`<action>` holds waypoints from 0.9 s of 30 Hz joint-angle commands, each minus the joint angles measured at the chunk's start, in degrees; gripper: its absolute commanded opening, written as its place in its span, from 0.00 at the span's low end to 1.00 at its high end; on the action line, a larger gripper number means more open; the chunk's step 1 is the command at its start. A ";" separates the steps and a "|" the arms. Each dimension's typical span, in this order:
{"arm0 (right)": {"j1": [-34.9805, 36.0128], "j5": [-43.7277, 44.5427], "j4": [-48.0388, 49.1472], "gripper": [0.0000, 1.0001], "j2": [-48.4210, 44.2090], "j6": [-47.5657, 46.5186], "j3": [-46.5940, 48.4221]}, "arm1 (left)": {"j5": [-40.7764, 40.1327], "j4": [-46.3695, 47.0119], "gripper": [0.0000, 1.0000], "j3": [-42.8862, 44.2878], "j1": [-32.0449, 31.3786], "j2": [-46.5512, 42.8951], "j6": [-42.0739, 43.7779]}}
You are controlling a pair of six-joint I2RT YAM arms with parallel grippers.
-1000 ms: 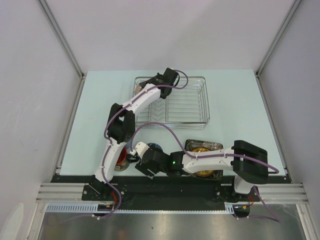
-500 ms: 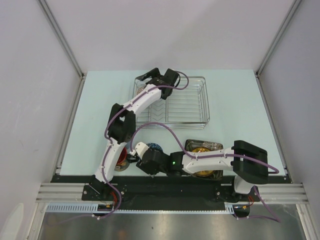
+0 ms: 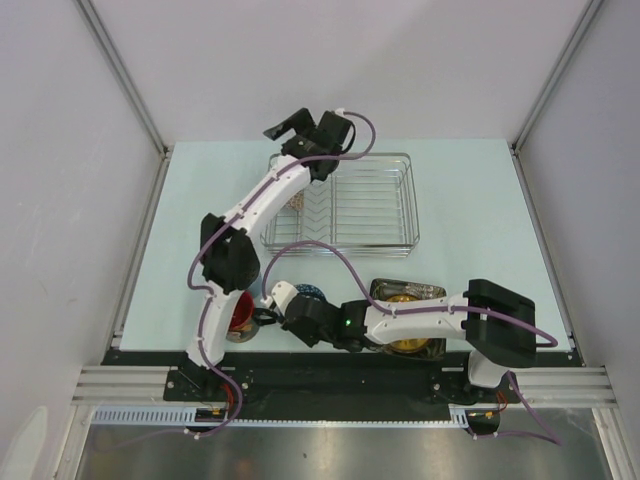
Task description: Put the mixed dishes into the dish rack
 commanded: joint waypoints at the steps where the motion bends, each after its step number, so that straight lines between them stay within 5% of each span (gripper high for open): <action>1: -1.12 -0.53 1.16 0.23 0.45 0.43 2.26 | -0.50 0.29 1.00 5.02 -0.24 -9.40 1.38; 7: -1.90 -1.14 0.28 0.01 -0.16 -0.71 2.26 | 2.82 -1.29 1.00 5.29 1.25 -16.69 -3.53; 12: -2.26 -1.76 -0.86 0.00 -0.95 -1.16 2.26 | 11.17 -7.96 1.00 2.84 5.46 -24.76 -14.68; 16: -2.26 -1.58 -1.92 0.01 -0.25 -0.80 2.26 | 14.35 -6.57 1.00 -8.31 7.93 -30.22 -17.51; 18: -2.70 -2.37 -1.66 0.11 0.19 -0.89 2.26 | 16.01 -5.69 1.00 -12.00 8.72 -32.51 -18.65; 19: -2.96 -2.55 -1.92 0.34 0.71 -0.89 2.78 | 16.63 -5.52 1.00 -12.80 8.90 -33.04 -19.01; 22: -4.37 -4.65 -3.32 0.56 2.29 -0.54 3.92 | 18.30 -5.43 1.00 -15.27 9.34 -34.71 -20.33; 27: -4.63 -5.01 -5.52 0.58 5.02 -1.77 6.74 | 19.44 -4.37 1.00 -18.34 9.78 -36.65 -20.50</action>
